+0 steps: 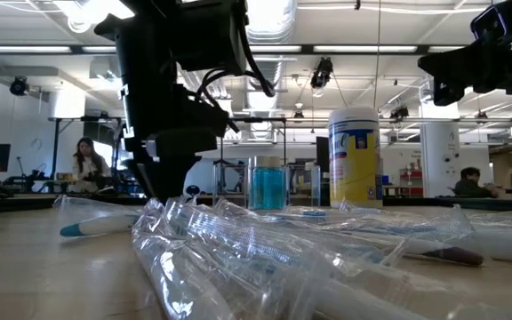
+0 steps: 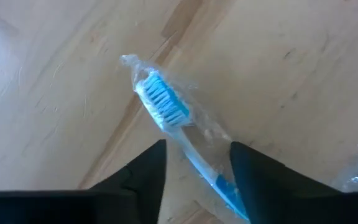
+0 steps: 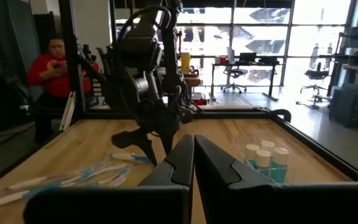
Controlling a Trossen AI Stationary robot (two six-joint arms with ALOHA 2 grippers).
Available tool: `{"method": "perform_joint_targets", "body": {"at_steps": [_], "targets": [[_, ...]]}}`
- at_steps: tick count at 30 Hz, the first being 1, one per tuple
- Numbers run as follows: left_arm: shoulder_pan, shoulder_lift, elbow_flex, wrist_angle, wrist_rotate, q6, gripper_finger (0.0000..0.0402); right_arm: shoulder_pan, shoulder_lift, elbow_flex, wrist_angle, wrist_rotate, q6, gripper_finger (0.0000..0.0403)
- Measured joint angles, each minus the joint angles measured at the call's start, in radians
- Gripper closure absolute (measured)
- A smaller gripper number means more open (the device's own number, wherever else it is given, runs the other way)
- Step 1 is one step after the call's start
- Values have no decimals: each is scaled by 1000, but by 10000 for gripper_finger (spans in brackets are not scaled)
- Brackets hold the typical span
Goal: Pick & Place toothbrushing station
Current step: Put the blue toothbrush into the transparent organizer
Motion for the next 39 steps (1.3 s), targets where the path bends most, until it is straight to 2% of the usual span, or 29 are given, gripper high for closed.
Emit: {"method": "perform_joint_targets", "body": {"at_steps": [9, 13, 19, 28, 33, 36, 39], "targets": [[0, -4, 21, 4, 6, 64, 346, 0, -1, 0, 0, 3, -2, 394], [-7, -56, 22, 11, -48, 100, 394, 0, -1, 0, 1, 3, -11, 394], [-31, -197, 21, 12, -146, 154, 397, 0, -1, 0, 0, 3, -2, 394], [-131, -500, -30, 37, -349, 275, 398, 0, -1, 0, 0, 3, 0, 394], [-226, -702, -188, 134, -478, 310, 399, 0, -1, 0, 0, 2, 0, 394], [-264, -831, -327, 236, -498, 333, 399, 0, -1, 0, 0, 2, 0, 394], [-290, -954, -495, 413, -497, 421, 400, 0, -1, 0, 0, 2, 0, 394]]}}
